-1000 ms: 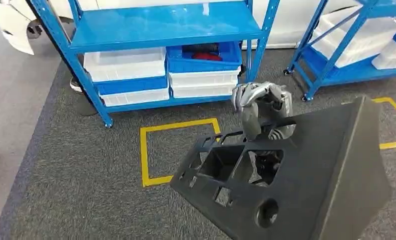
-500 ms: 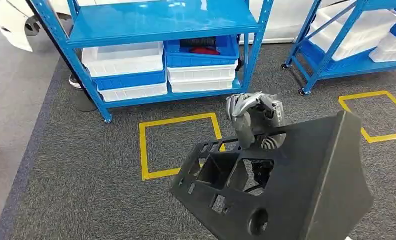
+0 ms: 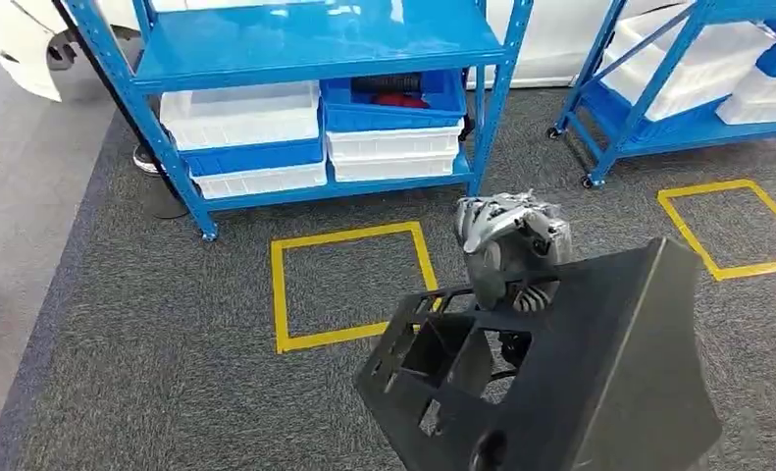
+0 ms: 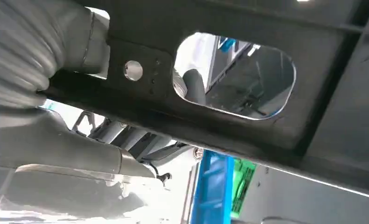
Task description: Take the parts from the cabinet and place them on the table.
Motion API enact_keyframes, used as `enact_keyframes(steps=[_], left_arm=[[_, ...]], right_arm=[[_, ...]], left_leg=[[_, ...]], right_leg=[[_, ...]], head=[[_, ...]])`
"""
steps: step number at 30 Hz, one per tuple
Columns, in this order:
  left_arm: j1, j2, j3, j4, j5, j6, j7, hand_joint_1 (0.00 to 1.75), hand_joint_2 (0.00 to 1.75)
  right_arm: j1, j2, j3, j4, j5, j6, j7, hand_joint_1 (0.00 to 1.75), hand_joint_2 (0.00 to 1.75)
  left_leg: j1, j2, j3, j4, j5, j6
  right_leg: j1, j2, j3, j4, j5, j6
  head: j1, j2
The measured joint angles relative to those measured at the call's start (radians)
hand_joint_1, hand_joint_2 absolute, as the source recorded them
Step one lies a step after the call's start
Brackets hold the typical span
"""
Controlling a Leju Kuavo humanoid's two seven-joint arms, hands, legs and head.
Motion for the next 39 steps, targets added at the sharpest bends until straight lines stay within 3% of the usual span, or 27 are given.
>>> enact_keyframes(steps=[2, 5, 6, 7, 8, 10, 11, 12, 16, 17, 18, 19, 21, 22, 23, 24, 26, 27, 28, 31, 32, 33, 34, 35, 37, 38, 39], left_arm=[[-0.001, 0.000, 0.000, 0.000, 0.000, 0.001, 0.004, 0.00, 1.75], [-0.001, 0.001, 0.000, 0.000, 0.000, 0.005, 0.014, 0.00, 1.75], [-0.001, 0.002, 0.000, 0.000, 0.000, 0.005, 0.017, 0.00, 1.75], [0.000, 0.002, 0.000, 0.000, 0.000, 0.005, 0.017, 0.00, 1.75], [0.000, 0.003, 0.001, 0.000, 0.000, 0.005, 0.018, 0.00, 1.75], [-0.002, 0.003, 0.000, 0.000, 0.000, 0.005, 0.018, 0.00, 1.75], [-0.002, 0.003, 0.000, 0.000, 0.000, 0.006, 0.019, 0.00, 1.75], [-0.002, 0.002, 0.001, 0.000, 0.000, 0.008, 0.021, 0.00, 1.75], [-0.002, 0.003, 0.003, 0.000, 0.000, 0.012, 0.027, 0.00, 1.75], [-0.004, 0.004, 0.004, 0.000, 0.000, 0.011, 0.029, 0.00, 1.75], [-0.003, 0.004, 0.004, 0.000, -0.001, 0.010, 0.030, 0.00, 1.75], [-0.002, 0.003, 0.005, 0.000, 0.000, 0.010, 0.030, 0.00, 1.75], [0.003, 0.003, 0.006, 0.000, -0.001, 0.008, 0.031, 0.00, 1.75], [0.005, 0.003, 0.006, 0.000, 0.000, 0.008, 0.031, 0.00, 1.75], [0.006, 0.003, 0.007, 0.000, 0.000, 0.008, 0.033, 0.00, 1.75], [0.005, 0.002, 0.007, 0.000, 0.000, 0.008, 0.034, 0.00, 1.75], [0.003, 0.002, 0.007, 0.000, 0.000, 0.008, 0.034, 0.00, 1.75], [0.003, 0.003, 0.007, 0.000, 0.000, 0.008, 0.034, 0.00, 1.75], [0.003, 0.002, 0.007, 0.000, 0.000, 0.008, 0.034, 0.00, 1.75], [0.000, 0.002, 0.007, 0.000, 0.002, 0.008, 0.034, 0.00, 1.75], [-0.001, -0.003, 0.007, 0.000, 0.002, 0.007, 0.035, 0.00, 1.75], [-0.004, -0.002, 0.007, 0.000, 0.001, 0.007, 0.035, 0.00, 1.75], [-0.003, -0.002, 0.007, 0.000, -0.001, 0.006, 0.035, 0.00, 1.75], [0.000, -0.002, 0.007, 0.000, -0.001, 0.006, 0.035, 0.00, 1.75], [0.003, -0.002, 0.008, 0.000, 0.000, 0.006, 0.034, 0.00, 1.75], [0.002, -0.002, 0.009, 0.000, 0.000, 0.007, 0.035, 0.00, 1.75], [0.001, -0.002, 0.009, 0.000, -0.001, 0.007, 0.035, 0.00, 1.75]], right_arm=[[0.005, 0.000, -0.012, -0.011, -0.003, 0.014, -0.005, 1.75, 1.75], [0.009, 0.000, -0.020, -0.016, -0.003, 0.025, -0.004, 1.75, 1.75], [0.015, 0.000, -0.021, -0.016, -0.004, 0.026, -0.004, 1.75, 1.75], [0.018, 0.000, -0.021, -0.016, -0.004, 0.026, -0.004, 1.75, 1.75], [0.019, 0.000, -0.021, -0.016, -0.004, 0.026, -0.004, 1.75, 1.75], [0.019, 0.000, -0.021, -0.018, -0.004, 0.026, -0.004, 1.75, 1.75], [0.019, 0.000, -0.024, -0.022, -0.004, 0.028, -0.004, 1.75, 1.75], [0.018, 0.001, -0.026, -0.024, -0.002, 0.029, -0.004, 1.75, 1.75], [0.018, 0.008, -0.026, -0.035, 0.018, 0.036, 0.007, 1.75, 1.75], [0.018, 0.013, -0.027, -0.045, 0.026, 0.037, 0.016, 1.75, 1.75], [0.014, 0.016, -0.028, -0.052, 0.031, 0.037, 0.016, 1.75, 1.75], [0.013, 0.021, -0.029, -0.058, 0.033, 0.036, 0.018, 1.75, 1.75], [0.021, 0.022, -0.033, -0.065, 0.033, 0.031, 0.019, 1.75, 1.75], [0.027, 0.022, -0.035, -0.067, 0.033, 0.029, 0.016, 1.75, 1.75], [0.034, 0.022, -0.037, -0.072, 0.032, 0.027, 0.014, 1.75, 1.75], [0.041, 0.022, -0.039, -0.076, 0.032, 0.027, 0.011, 1.75, 1.75], [0.047, 0.022, -0.042, -0.085, 0.032, 0.027, 0.008, 1.75, 1.75], [0.049, 0.022, -0.043, -0.088, 0.032, 0.027, 0.008, 1.75, 1.75], [0.048, 0.022, -0.044, -0.091, 0.031, 0.027, 0.007, 1.75, 1.75], [0.061, 0.022, -0.048, -0.098, 0.031, 0.027, 0.007, 1.75, 1.75], [0.062, 0.022, -0.051, -0.101, 0.031, 0.027, 0.007, 1.75, 1.75], [0.062, 0.022, -0.056, -0.105, 0.031, 0.026, 0.006, 1.75, 1.75], [0.060, 0.022, -0.059, -0.106, 0.031, 0.026, 0.006, 1.75, 1.75], [0.062, 0.022, -0.059, -0.107, 0.031, 0.026, 0.006, 1.75, 1.75], [0.069, 0.022, -0.059, -0.107, 0.031, 0.026, 0.006, 1.75, 1.75], [0.070, 0.022, -0.059, -0.106, 0.031, 0.026, 0.007, 1.75, 1.75], [0.070, 0.022, -0.059, -0.107, 0.031, 0.026, 0.006, 1.75, 1.75]], left_leg=[[0.006, 0.011, 0.000, -0.012, 0.013, 0.018], [0.005, 0.025, -0.006, -0.012, 0.015, 0.024], [0.004, 0.033, -0.009, -0.011, 0.016, 0.025], [0.004, 0.039, -0.009, -0.011, 0.016, 0.024], [0.004, 0.046, -0.009, -0.011, 0.016, 0.024], [0.004, 0.058, -0.006, -0.009, 0.014, 0.022], [0.003, 0.064, -0.004, -0.008, 0.012, 0.019], [-0.005, 0.069, -0.005, -0.005, 0.010, 0.012], [-0.006, 0.105, 0.001, -0.009, 0.008, -0.011], [0.001, 0.082, -0.004, 0.003, -0.004, -0.017], [0.002, 0.041, -0.018, 0.038, -0.033, -0.021], [0.004, 0.016, -0.049, 0.110, -0.076, -0.023], [0.004, -0.002, -0.121, 0.270, -0.145, -0.027], [0.004, -0.002, -0.140, 0.311, -0.149, -0.027], [0.004, -0.003, -0.135, 0.299, -0.130, -0.026], [0.005, -0.004, -0.109, 0.241, -0.090, -0.024], [0.008, -0.028, -0.024, 0.060, 0.002, -0.018], [0.009, -0.080, -0.002, 0.013, -0.004, -0.013], [0.011, -0.091, 0.001, -0.008, -0.003, -0.014], [0.003, -0.060, 0.002, -0.006, 0.003, -0.001], [0.017, -0.045, 0.006, -0.021, 0.012, 0.008], [0.015, -0.033, 0.009, -0.026, 0.014, 0.014], [0.014, -0.021, 0.008, -0.027, 0.015, 0.018], [0.013, -0.007, 0.007, -0.026, 0.014, 0.019], [0.011, 0.021, 0.004, -0.025, 0.013, 0.019], [0.011, 0.034, 0.004, -0.025, 0.013, 0.018], [0.011, 0.046, 0.006, -0.025, 0.011, 0.016]], right_leg=[[-0.006, 0.002, -0.007, 0.018, -0.018, 0.011], [-0.009, 0.001, -0.098, 0.223, -0.134, 0.023], [-0.010, 0.001, -0.131, 0.295, -0.159, 0.025], [-0.010, 0.000, -0.140, 0.317, -0.155, 0.025], [-0.010, -0.002, -0.123, 0.286, -0.130, 0.025], [-0.009, -0.017, -0.035, 0.124, -0.050, 0.018], [-0.007, -0.050, 0.019, 0.026, -0.018, 0.010], [0.007, -0.077, 0.026, 0.003, -0.036, 0.003], [0.003, -0.028, 0.016, -0.005, -0.023, -0.020], [-0.003, -0.022, 0.020, -0.011, -0.017, -0.025], [-0.004, -0.013, 0.018, -0.012, -0.015, -0.031], [-0.003, -0.004, 0.016, -0.012, -0.013, -0.035], [0.001, 0.018, 0.012, -0.010, -0.012, -0.037], [0.001, 0.031, 0.011, -0.008, -0.011, -0.037], [0.001, 0.043, 0.011, -0.006, -0.011, -0.037], [0.001, 0.055, 0.012, -0.004, -0.012, -0.037], [0.001, 0.080, 0.013, 0.000, -0.012, -0.034], [-0.002, 0.088, 0.008, 0.002, -0.012, -0.030], [0.002, 0.099, 0.001, 0.009, -0.011, -0.022], [-0.008, 0.133, -0.006, -0.004, 0.003, 0.002], [-0.004, 0.131, -0.007, 0.003, -0.001, 0.005], [0.002, 0.076, -0.017, 0.023, -0.018, 0.008], [0.000, 0.034, -0.045, 0.080, -0.058, 0.012], [-0.003, 0.013, -0.085, 0.163, -0.101, 0.016], [-0.009, 0.004, -0.154, 0.307, -0.151, 0.024], [-0.012, 0.001, -0.156, 0.310, -0.140, 0.026], [-0.014, -0.003, -0.132, 0.268, -0.109, 0.028]], head=[[0.000, 0.000], [0.000, 0.000], [0.000, 0.000], [0.000, 0.000], [0.000, 0.000], [0.000, 0.000], [0.000, 0.000], [0.000, 0.000], [0.000, 0.000], [0.000, 0.000], [0.000, 0.000], [0.000, 0.000], [0.000, 0.000], [0.000, 0.000], [0.000, 0.000], [0.000, 0.000], [0.000, 0.000], [0.000, 0.000], [0.000, 0.000], [0.000, 0.000], [0.000, 0.000], [0.000, 0.000], [0.000, 0.000], [0.000, 0.000], [0.000, 0.000], [0.000, 0.000], [0.000, 0.000]])
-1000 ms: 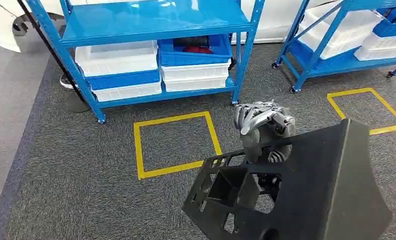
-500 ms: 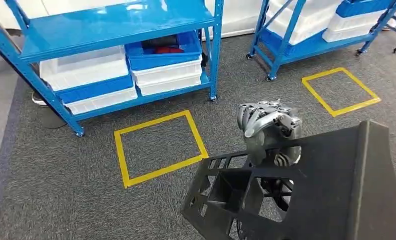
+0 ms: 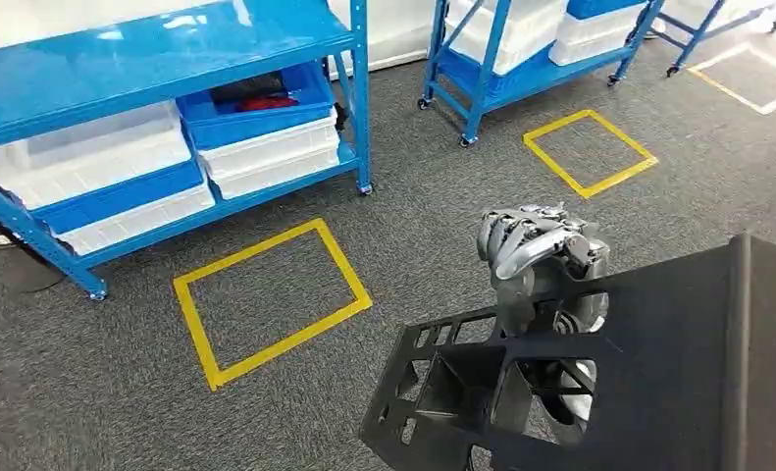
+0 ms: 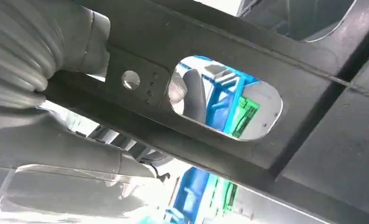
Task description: Take the parts from the cabinet and place them on the table.
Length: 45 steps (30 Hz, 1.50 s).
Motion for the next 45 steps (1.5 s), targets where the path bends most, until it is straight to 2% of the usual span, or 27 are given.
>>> enact_keyframes(steps=[2, 3, 4, 7, 8, 10, 12, 13, 14, 15, 17, 18, 19, 21, 23, 25, 28, 29, 31, 33, 34, 39, 40, 41, 42, 44, 45], left_arm=[[-0.002, -0.002, 0.001, 0.000, 0.000, -0.001, 0.000, 0.00, 1.75], [-0.002, -0.002, 0.002, 0.000, 0.000, -0.002, 0.000, 0.00, 1.75], [-0.002, -0.002, 0.002, 0.000, 0.000, -0.003, 0.000, 0.00, 1.75], [-0.003, -0.002, 0.003, 0.000, 0.000, -0.012, -0.004, 0.00, 1.75], [-0.003, -0.002, 0.003, 0.000, 0.000, -0.016, -0.005, 0.00, 1.75], [-0.002, -0.005, 0.003, 0.000, 0.000, -0.021, -0.003, 0.00, 1.75], [0.003, -0.005, 0.003, 0.000, 0.000, -0.019, 0.004, 0.00, 1.75], [0.005, -0.005, 0.003, 0.000, 0.000, -0.018, 0.006, 0.00, 1.75], [0.005, -0.005, 0.003, 0.000, 0.000, -0.017, 0.011, 0.00, 1.75], [0.005, -0.005, 0.003, 0.000, 0.000, -0.017, 0.014, 0.00, 1.75], [0.002, -0.005, 0.003, 0.000, 0.000, -0.017, 0.018, 0.00, 1.75], [0.001, -0.005, 0.003, 0.000, 0.000, -0.017, 0.019, 0.00, 1.75], [0.000, -0.003, 0.002, 0.000, 0.000, -0.017, 0.019, 0.00, 1.75], [-0.001, -0.004, 0.002, 0.000, 0.000, -0.017, 0.019, 0.00, 1.75], [-0.003, -0.005, 0.002, 0.000, 0.000, -0.017, 0.019, 0.00, 1.75], [-0.007, -0.005, -0.003, 0.000, 0.000, -0.017, 0.024, 0.00, 1.75], [0.000, -0.005, -0.014, 0.000, 0.000, -0.009, 0.032, 0.00, 1.75], [0.001, -0.005, -0.014, 0.000, 0.000, -0.002, 0.035, 0.00, 1.75], [-0.001, -0.005, -0.014, 0.000, 0.000, 0.008, 0.037, 0.00, 1.75], [-0.002, -0.005, -0.014, 0.000, 0.000, 0.013, 0.036, 0.00, 1.75], [-0.002, 0.002, -0.014, 0.000, 0.000, 0.014, 0.034, 0.00, 1.75], [-0.007, 0.015, -0.014, 0.000, 0.000, 0.002, 0.015, 0.00, 1.75], [-0.012, 0.019, -0.014, 0.000, 0.000, -0.007, 0.011, 0.00, 1.75], [-0.013, 0.020, -0.014, 0.000, 0.000, -0.015, 0.008, 0.00, 1.75], [-0.012, 0.023, -0.014, 0.000, 0.000, -0.021, 0.002, 0.00, 1.75], [-0.009, 0.023, -0.014, 0.000, 0.000, -0.027, -0.009, 0.00, 1.75], [-0.009, 0.023, -0.014, 0.000, 0.001, -0.026, -0.011, 0.00, 1.75]], right_arm=[[0.000, 0.000, -0.001, -0.001, 0.001, 0.000, 0.000, 1.75, 1.75], [-0.001, 0.000, -0.002, -0.002, 0.003, -0.002, -0.001, 1.75, 1.75], [-0.001, 0.000, -0.002, -0.004, 0.006, -0.006, -0.002, 1.75, 1.75], [0.037, -0.002, -0.025, -0.037, -0.005, -0.035, -0.021, 1.75, 1.75], [0.063, -0.006, -0.042, -0.058, -0.013, -0.039, -0.031, 1.75, 1.75], [0.106, -0.012, -0.085, -0.086, -0.031, -0.028, -0.048, 1.75, 1.75], [0.135, -0.013, -0.129, -0.101, -0.044, 0.012, -0.050, 1.75, 1.75], [0.147, -0.012, -0.153, -0.107, -0.046, 0.033, -0.047, 1.75, 1.75], [0.156, -0.013, -0.176, -0.110, -0.046, 0.049, -0.044, 1.75, 1.75], [0.157, -0.012, -0.196, -0.112, -0.046, 0.058, -0.034, 1.75, 1.75], [0.157, -0.012, -0.225, -0.116, -0.044, 0.063, -0.023, 1.75, 1.75], [0.157, -0.012, -0.233, -0.117, -0.043, 0.065, -0.021, 1.75, 1.75], [0.156, -0.012, -0.238, -0.117, -0.043, 0.067, -0.020, 1.75, 1.75], [0.159, -0.012, -0.251, -0.117, -0.039, 0.069, -0.015, 1.75, 1.75], [0.161, -0.012, -0.256, -0.121, -0.038, 0.069, -0.013, 1.75, 1.75], [0.165, -0.012, -0.264, -0.124, -0.028, 0.064, -0.010, 1.75, 1.75], [0.192, -0.012, -0.267, -0.117, -0.004, 0.052, -0.025, 1.75, 1.75], [0.204, -0.012, -0.268, -0.111, 0.001, 0.052, -0.038, 1.75, 1.75], [0.220, -0.012, -0.272, -0.100, 0.001, 0.053, -0.049, 1.75, 1.75], [0.224, -0.012, -0.275, -0.095, -0.002, 0.058, -0.050, 1.75, 1.75], [0.224, -0.012, -0.275, -0.093, -0.003, 0.061, -0.050, 1.75, 1.75], [0.218, -0.012, -0.276, -0.090, 0.003, 0.075, -0.047, 1.75, 1.75], [0.214, -0.012, -0.276, -0.093, 0.007, 0.073, -0.044, 1.75, 1.75], [0.207, -0.012, -0.276, -0.096, 0.011, 0.071, -0.038, 1.75, 1.75], [0.201, -0.012, -0.276, -0.096, 0.013, 0.072, -0.030, 1.75, 1.75], [0.194, -0.012, -0.276, -0.095, 0.013, 0.075, -0.015, 1.75, 1.75], [0.190, -0.012, -0.276, -0.092, 0.013, 0.076, -0.011, 1.75, 1.75]], left_leg=[[0.000, 0.020, 0.006, 0.001, -0.004, -0.007], [-0.003, 0.028, 0.009, 0.002, -0.008, -0.012], [-0.011, 0.034, 0.008, 0.007, -0.013, -0.020], [-0.011, 0.061, 0.017, 0.002, -0.014, -0.035], [-0.009, 0.063, 0.017, 0.003, -0.021, -0.043], [-0.002, -0.014, -0.008, 0.072, -0.075, -0.047], [-0.002, -0.044, -0.088, 0.246, -0.155, -0.047], [-0.002, -0.047, -0.120, 0.312, -0.171, -0.047], [-0.003, -0.047, -0.134, 0.331, -0.162, -0.045], [-0.003, -0.048, -0.123, 0.299, -0.129, -0.042], [-0.003, -0.064, -0.054, 0.134, -0.033, -0.032], [-0.003, -0.096, -0.019, 0.052, -0.001, -0.026], [0.000, -0.141, -0.011, 0.023, -0.016, -0.023], [-0.007, -0.123, -0.009, 0.021, -0.013, -0.023], [-0.005, -0.102, -0.003, 0.008, -0.005, -0.009], [-0.001, -0.078, 0.003, -0.006, 0.004, 0.000], [-0.005, -0.041, 0.001, -0.005, 0.002, 0.005], [-0.006, -0.028, 0.001, -0.005, 0.001, 0.004], [-0.006, -0.004, 0.003, -0.005, -0.002, 0.000], [-0.006, 0.016, 0.009, -0.003, -0.007, -0.007], [-0.012, 0.023, 0.011, -0.003, -0.011, -0.013], [-0.013, 0.062, 0.015, 0.001, -0.025, -0.044], [-0.007, 0.023, 0.014, 0.016, -0.040, -0.049], [-0.007, -0.016, -0.009, 0.062, -0.072, -0.050], [-0.007, -0.038, -0.047, 0.142, -0.113, -0.049], [-0.008, -0.048, -0.127, 0.300, -0.167, -0.045], [-0.008, -0.048, -0.148, 0.333, -0.163, -0.043]], right_leg=[[-0.002, -0.025, 0.104, -0.184, 0.083, -0.002], [0.001, -0.069, 0.146, -0.261, 0.092, -0.007], [0.012, -0.067, 0.148, -0.273, 0.086, -0.015], [0.017, -0.036, 0.140, -0.271, 0.086, -0.033], [0.009, -0.027, 0.148, -0.279, 0.091, -0.042], [0.006, -0.013, 0.149, -0.283, 0.094, -0.054], [0.010, 0.011, 0.147, -0.282, 0.094, -0.060], [0.012, 0.024, 0.146, -0.281, 0.094, -0.061], [0.013, 0.038, 0.146, -0.278, 0.094, -0.061], [0.014, 0.053, 0.146, -0.275, 0.094, -0.061], [0.015, 0.082, 0.148, -0.272, 0.092, -0.059], [0.014, 0.093, 0.148, -0.271, 0.092, -0.057], [0.018, 0.102, 0.142, -0.266, 0.092, -0.050], [0.005, 0.127, 0.133, -0.269, 0.098, -0.034], [0.006, 0.146, 0.129, -0.274, 0.104, -0.019], [0.012, 0.048, 0.109, -0.223, 0.067, -0.016], [0.006, 0.009, 0.003, -0.009, -0.036, -0.007], [0.004, 0.006, -0.014, 0.027, -0.038, -0.005], [0.002, -0.002, 0.027, -0.053, 0.021, -0.004], [0.002, -0.039, 0.133, -0.240, 0.097, -0.006], [0.012, -0.065, 0.149, -0.271, 0.079, -0.016], [0.014, -0.014, 0.149, -0.281, 0.092, -0.051], [0.011, -0.006, 0.150, -0.284, 0.093, -0.055], [0.011, 0.000, 0.150, -0.284, 0.093, -0.059], [0.013, 0.008, 0.149, -0.284, 0.095, -0.063], [0.019, 0.029, 0.147, -0.282, 0.096, -0.067], [0.021, 0.042, 0.146, -0.281, 0.096, -0.068]], head=[[0.000, 0.000], [0.000, 0.000], [0.000, 0.000], [0.000, 0.000], [0.000, 0.000], [0.000, 0.000], [0.000, 0.000], [0.000, 0.000], [0.000, 0.000], [0.000, 0.000], [0.000, 0.000], [0.000, 0.000], [0.000, 0.000], [0.000, 0.000], [0.000, 0.000], [0.000, 0.000], [0.000, 0.000], [0.000, 0.000], [0.000, 0.000], [0.000, 0.000], [0.000, 0.000], [0.000, 0.000], [0.000, 0.000], [0.000, 0.000], [0.000, 0.000], [0.000, 0.000], [0.000, 0.000]])
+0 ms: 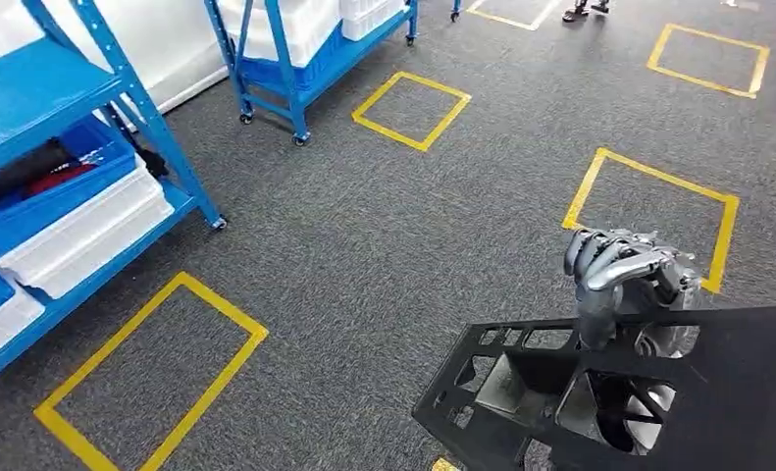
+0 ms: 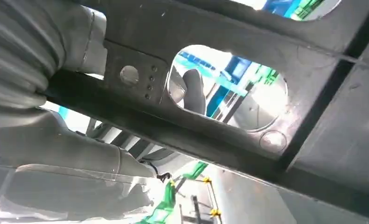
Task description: Take the parts from the cabinet and place them on the table.
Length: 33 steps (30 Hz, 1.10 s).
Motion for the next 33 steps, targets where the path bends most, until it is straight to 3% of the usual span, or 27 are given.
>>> enact_keyframes(steps=[2, 3, 4, 5, 6, 9, 10, 11, 12, 14, 15, 16, 17, 18, 19, 20, 23, 25, 26, 27, 29, 30, 31, 32, 33], left_arm=[[-0.003, 0.000, 0.000, 0.000, 0.000, 0.008, 0.004, 0.00, 1.75], [-0.005, 0.000, 0.000, 0.000, 0.000, 0.015, 0.013, 0.00, 1.75], [-0.007, 0.003, 0.000, 0.000, 0.000, 0.019, 0.019, 0.00, 1.75], [-0.008, 0.011, 0.000, 0.000, 0.000, 0.026, 0.028, 0.00, 1.75], [-0.008, 0.012, 0.000, 0.000, -0.001, 0.028, 0.032, 0.00, 1.75], [-0.010, 0.022, -0.001, 0.000, 0.000, 0.026, 0.042, 0.00, 1.75], [-0.012, 0.022, -0.002, 0.000, 0.000, 0.024, 0.044, 0.00, 1.75], [-0.014, 0.022, -0.005, 0.000, 0.000, 0.020, 0.045, 0.00, 1.75], [-0.013, 0.022, -0.008, 0.000, -0.001, 0.017, 0.045, 0.00, 1.75], [-0.008, 0.022, -0.013, 0.000, -0.001, 0.014, 0.040, 0.00, 1.75], [-0.007, 0.022, -0.016, 0.000, 0.000, 0.013, 0.038, 0.00, 1.75], [-0.008, 0.022, -0.019, 0.000, 0.000, 0.012, 0.036, 0.00, 1.75], [-0.009, 0.021, -0.021, 0.000, 0.000, 0.011, 0.035, 0.00, 1.75], [-0.011, 0.021, -0.023, 0.000, 0.000, 0.010, 0.034, 0.00, 1.75], [-0.012, 0.020, -0.024, 0.000, -0.001, 0.010, 0.033, 0.00, 1.75], [-0.012, 0.020, -0.024, 0.000, 0.000, 0.009, 0.032, 0.00, 1.75], [-0.013, 0.019, -0.025, 0.000, 0.000, 0.008, 0.031, 0.00, 1.75], [-0.016, 0.019, -0.025, 0.000, 0.000, 0.007, 0.030, 0.00, 1.75], [-0.018, 0.019, -0.025, 0.000, 0.000, 0.006, 0.030, 0.00, 1.75], [-0.017, 0.018, -0.025, 0.000, 0.000, 0.006, 0.029, 0.00, 1.75], [-0.010, 0.017, -0.025, 0.000, -0.001, 0.011, 0.029, 0.00, 1.75], [-0.006, 0.017, -0.025, 0.000, 0.000, 0.014, 0.029, 0.00, 1.75], [-0.004, 0.016, -0.025, 0.000, 0.000, 0.017, 0.029, 0.00, 1.75], [-0.005, 0.013, -0.025, 0.000, 0.000, 0.018, 0.030, 0.00, 1.75], [-0.006, 0.011, -0.025, 0.000, 0.000, 0.018, 0.031, 0.00, 1.75]], right_arm=[[-0.008, 0.000, 0.000, 0.007, 0.001, -0.001, 0.001, 1.75, 1.75], [-0.013, 0.000, 0.000, 0.013, 0.007, -0.006, 0.001, 1.75, 1.75], [-0.016, 0.000, 0.000, 0.015, 0.010, -0.011, -0.001, 1.75, 1.75], [-0.018, 0.000, 0.000, 0.027, 0.014, -0.022, -0.005, 1.75, 1.75], [-0.019, 0.000, 0.000, 0.034, 0.021, -0.028, -0.007, 1.75, 1.75], [-0.017, 0.003, 0.000, 0.052, 0.031, -0.050, -0.024, 1.75, 1.75], [-0.015, 0.003, 0.000, 0.053, 0.034, -0.054, -0.025, 1.75, 1.75], [-0.014, 0.003, 0.000, 0.055, 0.037, -0.061, -0.029, 1.75, 1.75], [-0.015, 0.003, 0.000, 0.057, 0.040, -0.063, -0.030, 1.75, 1.75], [-0.012, 0.005, 0.000, 0.063, 0.039, -0.060, -0.029, 1.75, 1.75], [-0.012, 0.006, 0.000, 0.064, 0.037, -0.056, -0.029, 1.75, 1.75], [-0.012, 0.007, 0.000, 0.067, 0.037, -0.055, -0.027, 1.75, 1.75], [-0.012, 0.007, 0.000, 0.068, 0.036, -0.055, -0.024, 1.75, 1.75], [-0.012, 0.007, 0.000, 0.069, 0.036, -0.055, -0.023, 1.75, 1.75], [-0.013, 0.008, 0.000, 0.069, 0.036, -0.055, -0.023, 1.75, 1.75], [-0.015, 0.008, 0.000, 0.069, 0.036, -0.055, -0.023, 1.75, 1.75], [-0.017, 0.010, 0.000, 0.069, 0.034, -0.055, -0.023, 1.75, 1.75], [-0.017, 0.010, 0.000, 0.069, 0.030, -0.052, -0.022, 1.75, 1.75], [-0.019, 0.011, 0.000, 0.069, 0.023, -0.045, -0.021, 1.75, 1.75], [-0.022, 0.013, 0.000, 0.069, 0.015, -0.033, -0.018, 1.75, 1.75], [-0.027, 0.017, 0.000, 0.071, -0.002, -0.012, -0.018, 1.75, 1.75], [-0.030, 0.019, 0.001, 0.073, -0.007, -0.004, -0.017, 1.75, 1.75], [-0.031, 0.021, 0.002, 0.074, -0.010, 0.000, -0.017, 1.75, 1.75], [-0.032, 0.021, 0.004, 0.074, -0.013, 0.001, -0.016, 1.75, 1.75], [-0.031, 0.024, 0.008, 0.073, -0.014, 0.003, -0.016, 1.75, 1.75]], left_leg=[[0.000, -0.002, 0.028, -0.077, 0.069, 0.010], [-0.001, -0.013, 0.073, -0.179, 0.125, 0.017], [-0.003, -0.046, 0.111, -0.265, 0.165, 0.024], [-0.001, -0.092, 0.127, -0.306, 0.157, 0.030], [-0.002, -0.082, 0.131, -0.318, 0.160, 0.024], [-0.007, -0.056, 0.135, -0.329, 0.168, 0.036], [0.002, -0.042, 0.141, -0.343, 0.178, 0.043], [-0.001, -0.032, 0.145, -0.352, 0.180, 0.048], [-0.004, -0.020, 0.145, -0.352, 0.181, 0.050], [-0.007, 0.006, 0.142, -0.351, 0.179, 0.051], [-0.007, 0.020, 0.141, -0.350, 0.178, 0.051], [-0.007, 0.033, 0.141, -0.349, 0.177, 0.049], [-0.006, 0.045, 0.142, -0.349, 0.175, 0.047], [-0.006, 0.055, 0.144, -0.347, 0.173, 0.045], [-0.006, 0.064, 0.146, -0.345, 0.170, 0.041], [-0.009, 0.071, 0.148, -0.341, 0.167, 0.036], [-0.014, 0.096, 0.153, -0.340, 0.159, 0.019], [-0.011, 0.104, 0.152, -0.336, 0.150, 0.004], [-0.005, 0.060, 0.145, -0.310, 0.128, -0.001], [-0.004, 0.028, 0.121, -0.251, 0.090, -0.001], [-0.004, 0.003, 0.037, -0.071, 0.009, -0.004], [-0.004, 0.001, 0.005, -0.010, -0.006, -0.003], [-0.005, 0.001, -0.006, 0.005, 0.003, 0.000], [-0.005, -0.001, 0.006, -0.032, 0.037, 0.005], [-0.005, -0.005, 0.039, -0.110, 0.086, 0.010]], right_leg=[[0.003, 0.023, 0.001, 0.003, 0.000, 0.000], [0.003, 0.036, 0.001, 0.005, 0.000, 0.000], [0.002, 0.046, 0.001, 0.006, -0.001, 0.001], [0.003, 0.051, -0.003, 0.009, 0.000, 0.005], [-0.001, 0.067, -0.009, 0.010, 0.003, 0.013], [-0.008, 0.097, -0.017, 0.003, 0.011, 0.036], [-0.008, 0.086, -0.016, 0.014, 0.006, 0.037], [0.000, 0.029, -0.029, 0.039, -0.017, 0.040], [0.000, -0.009, -0.064, 0.106, -0.061, 0.044], [-0.007, -0.033, -0.142, 0.263, -0.133, 0.050], [-0.010, -0.036, -0.165, 0.310, -0.142, 0.053], [-0.013, -0.039, -0.161, 0.305, -0.126, 0.056], [-0.016, -0.043, -0.133, 0.253, -0.093, 0.059], [-0.018, -0.053, -0.081, 0.162, -0.051, 0.059], [-0.018, -0.077, -0.021, 0.060, -0.014, 0.059], [-0.015, -0.123, 0.009, -0.002, -0.018, 0.054], [-0.007, -0.090, 0.005, 0.002, -0.015, 0.037], [-0.012, -0.068, 0.006, -0.006, -0.007, 0.021], [-0.014, -0.059, 0.006, -0.007, -0.006, 0.017], [-0.014, -0.052, 0.005, -0.007, -0.006, 0.012], [-0.009, -0.029, 0.004, -0.006, -0.007, 0.006], [-0.007, -0.016, 0.004, -0.005, -0.007, 0.006], [-0.005, -0.003, 0.005, -0.004, -0.007, 0.006], [-0.003, 0.011, 0.007, -0.003, -0.007, 0.005], [-0.002, 0.024, 0.010, -0.002, -0.008, 0.005]], head=[[0.000, 0.000], [0.000, 0.000], [0.000, 0.000], [0.000, 0.000], [0.000, 0.000], [0.000, 0.000], [0.000, 0.000], [0.000, 0.000], [0.000, 0.000], [0.000, 0.000], [0.000, 0.000], [0.000, 0.000], [0.000, 0.000], [0.000, 0.000], [0.000, 0.000], [0.000, 0.000], [0.000, 0.000], [0.000, 0.000], [0.000, 0.000], [0.000, 0.000], [0.000, 0.000], [0.000, 0.000], [0.000, 0.000], [0.000, 0.000], [0.000, 0.000]])
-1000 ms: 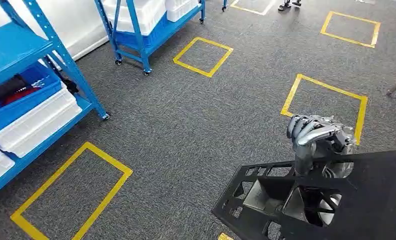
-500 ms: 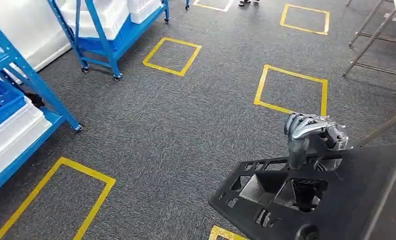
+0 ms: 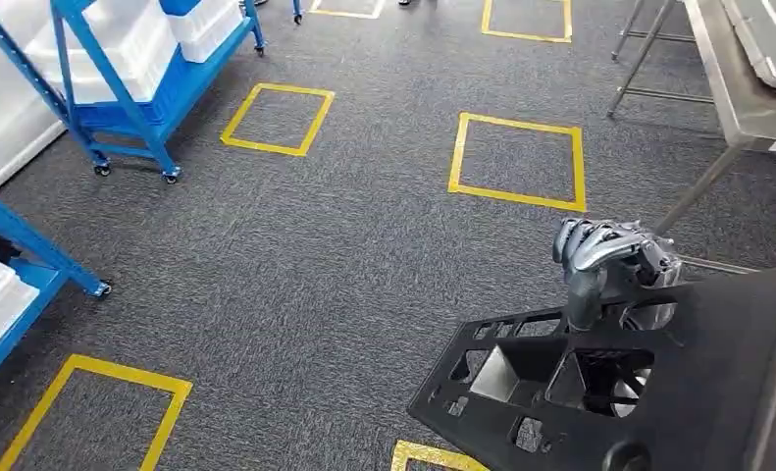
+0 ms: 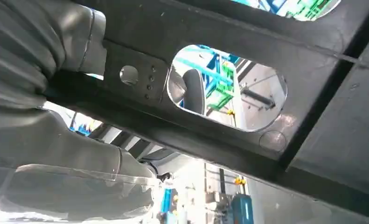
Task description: Take the parts from the cabinet and place them on the table.
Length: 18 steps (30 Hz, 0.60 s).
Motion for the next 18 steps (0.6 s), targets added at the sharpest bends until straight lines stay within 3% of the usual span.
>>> enact_keyframes(steps=[1, 2, 3, 5, 7, 8, 9, 10, 12, 13, 14, 15, 16, 17, 18], left_arm=[[0.000, -0.001, 0.000, 0.000, 0.000, 0.000, 0.003, 0.00, 1.75], [0.000, -0.001, 0.000, 0.000, 0.000, 0.000, 0.006, 0.00, 1.75], [0.001, -0.001, 0.000, 0.000, 0.000, 0.003, 0.011, 0.00, 1.75], [0.001, -0.002, 0.001, 0.000, 0.000, 0.010, 0.014, 0.00, 1.75], [-0.002, -0.003, 0.001, 0.000, 0.000, 0.010, 0.014, 0.00, 1.75], [-0.005, -0.005, 0.002, 0.000, 0.000, 0.009, 0.014, 0.00, 1.75], [-0.005, -0.006, 0.001, 0.000, 0.000, 0.006, 0.014, 0.00, 1.75], [-0.003, -0.006, 0.002, 0.000, 0.000, 0.005, 0.014, 0.00, 1.75], [0.001, -0.007, 0.002, 0.000, 0.000, 0.003, 0.013, 0.00, 1.75], [0.003, -0.007, 0.002, 0.000, 0.000, 0.003, 0.012, 0.00, 1.75], [0.002, -0.007, 0.002, 0.000, 0.000, 0.003, 0.012, 0.00, 1.75], [0.001, -0.008, 0.002, 0.000, 0.000, 0.003, 0.012, 0.00, 1.75], [0.000, -0.009, 0.002, 0.000, 0.000, 0.003, 0.012, 0.00, 1.75], [0.000, -0.009, 0.002, 0.000, 0.000, 0.002, 0.012, 0.00, 1.75], [-0.001, -0.008, 0.002, 0.000, 0.000, 0.002, 0.012, 0.00, 1.75]], right_arm=[[0.003, 0.002, 0.004, -0.007, 0.000, 0.000, -0.002, 1.75, 1.75], [0.007, 0.003, 0.008, -0.016, -0.001, 0.000, -0.005, 1.75, 1.75], [0.011, 0.004, 0.016, -0.023, -0.005, 0.002, -0.006, 1.75, 1.75], [0.012, 0.005, 0.027, -0.024, -0.016, 0.018, -0.006, 1.75, 1.75], [0.008, 0.006, 0.032, -0.025, -0.027, 0.031, -0.004, 1.75, 1.75], [0.006, 0.006, 0.034, -0.026, -0.030, 0.033, -0.003, 1.75, 1.75], [-0.003, 0.006, 0.038, -0.027, -0.035, 0.035, -0.002, 1.75, 1.75], [-0.010, 0.006, 0.042, -0.027, -0.040, 0.036, -0.002, 1.75, 1.75], [-0.007, 0.006, 0.045, -0.027, -0.045, 0.040, -0.003, 1.75, 1.75], [-0.007, 0.006, 0.045, -0.027, -0.048, 0.043, -0.003, 1.75, 1.75], [-0.008, 0.006, 0.046, -0.027, -0.050, 0.045, -0.004, 1.75, 1.75], [-0.008, 0.006, 0.046, -0.027, -0.050, 0.046, -0.004, 1.75, 1.75], [-0.009, 0.006, 0.046, -0.027, -0.050, 0.046, -0.004, 1.75, 1.75], [-0.011, 0.006, 0.047, -0.027, -0.051, 0.046, -0.004, 1.75, 1.75], [-0.011, 0.006, 0.047, -0.026, -0.051, 0.046, -0.004, 1.75, 1.75]], left_leg=[[0.000, -0.016, 0.045, -0.101, 0.053, 0.006], [0.000, -0.048, 0.081, -0.182, 0.085, 0.012], [0.001, -0.083, 0.091, -0.212, 0.074, 0.016], [-0.006, -0.065, 0.094, -0.213, 0.074, 0.017], [-0.002, -0.044, 0.101, -0.231, 0.083, 0.032], [0.000, -0.027, 0.109, -0.243, 0.090, 0.037], [-0.002, -0.019, 0.111, -0.250, 0.092, 0.042], [-0.004, -0.007, 0.110, -0.250, 0.092, 0.043], [-0.005, 0.019, 0.110, -0.249, 0.089, 0.046], [-0.005, 0.031, 0.110, -0.248, 0.088, 0.045], [-0.004, 0.042, 0.111, -0.248, 0.086, 0.043], [-0.003, 0.052, 0.113, -0.246, 0.083, 0.041], [-0.001, 0.061, 0.116, -0.243, 0.079, 0.037], [-0.001, 0.068, 0.118, -0.239, 0.074, 0.033], [-0.006, 0.074, 0.119, -0.237, 0.070, 0.026]], right_leg=[[0.000, 0.011, 0.003, 0.001, -0.001, 0.001], [-0.001, 0.021, 0.005, 0.001, -0.004, 0.003], [0.004, 0.030, 0.001, 0.006, -0.006, 0.009], [-0.008, 0.051, -0.009, 0.004, 0.000, 0.019], [-0.008, 0.074, -0.010, -0.003, 0.005, 0.037], [-0.005, 0.032, -0.014, 0.015, -0.009, 0.037], [0.000, -0.019, -0.038, 0.062, -0.044, 0.039], [-0.001, -0.043, -0.073, 0.135, -0.083, 0.044], [-0.008, -0.057, -0.150, 0.287, -0.143, 0.050], [-0.011, -0.058, -0.167, 0.316, -0.140, 0.053], [-0.015, -0.062, -0.155, 0.288, -0.112, 0.057], [-0.018, -0.069, -0.117, 0.216, -0.068, 0.060], [-0.020, -0.083, -0.064, 0.116, -0.022, 0.062], [-0.021, -0.109, -0.011, 0.020, 0.012, 0.062], [-0.010, -0.131, 0.000, 0.003, -0.008, 0.053]], head=[[0.000, 0.000], [0.000, 0.000], [0.000, 0.000], [0.000, 0.000], [0.000, 0.000], [0.000, 0.000], [0.000, 0.000], [0.000, 0.000], [0.000, 0.000], [0.000, 0.000], [0.000, 0.000], [0.000, 0.000], [0.000, 0.000], [0.000, 0.000], [0.000, 0.000]])
